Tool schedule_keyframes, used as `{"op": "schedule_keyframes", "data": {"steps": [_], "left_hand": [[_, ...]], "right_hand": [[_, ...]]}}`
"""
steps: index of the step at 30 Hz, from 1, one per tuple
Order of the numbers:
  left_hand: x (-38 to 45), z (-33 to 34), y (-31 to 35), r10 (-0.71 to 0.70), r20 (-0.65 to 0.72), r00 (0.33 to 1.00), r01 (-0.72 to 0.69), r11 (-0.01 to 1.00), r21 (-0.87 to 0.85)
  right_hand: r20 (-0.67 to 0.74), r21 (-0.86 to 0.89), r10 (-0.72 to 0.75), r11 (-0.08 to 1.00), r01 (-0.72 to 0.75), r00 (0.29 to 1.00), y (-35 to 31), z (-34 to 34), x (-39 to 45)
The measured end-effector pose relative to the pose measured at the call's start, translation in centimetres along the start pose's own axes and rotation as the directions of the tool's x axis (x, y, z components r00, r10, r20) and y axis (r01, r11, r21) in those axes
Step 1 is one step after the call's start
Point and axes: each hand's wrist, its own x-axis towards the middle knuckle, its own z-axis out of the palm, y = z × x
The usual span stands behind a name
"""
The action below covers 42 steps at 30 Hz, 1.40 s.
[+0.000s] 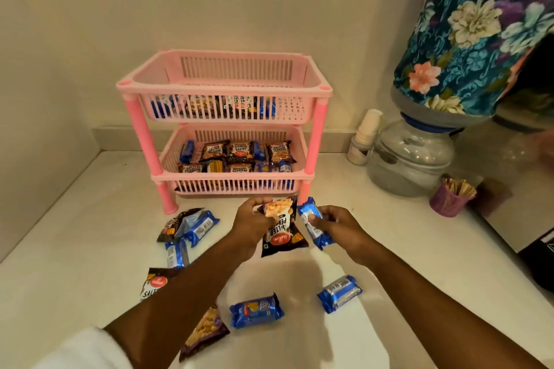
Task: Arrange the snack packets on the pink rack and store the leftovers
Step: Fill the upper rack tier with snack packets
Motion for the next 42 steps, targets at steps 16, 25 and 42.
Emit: {"op": "schedule_keyframes", "data": {"steps": [16, 25, 42], "left_hand": [[-0.5, -2.5, 25.5, 0.755, 0.124, 0.644, -0.759, 0.61, 0.227], [7.2, -3.3, 30.8, 0.828, -0.055, 0.558, -0.748, 0.53, 0.398], [17.6, -2.3, 29.6, 0.441, 0.155, 0.884, -0.465, 0.802, 0.375]], "right_hand": [[-0.136, 0.311, -0.391, 0.855, 0.414, 0.91, -26.9, -1.1, 1.9], [-0.371, -0.374, -0.393, 0.893, 0.252, 0.841, -33.2, -2.3, 11.7], [-0.014, -0.949, -0.066, 0.314, 0.007, 0.998, -31.1, 0.1, 18.1]]}}
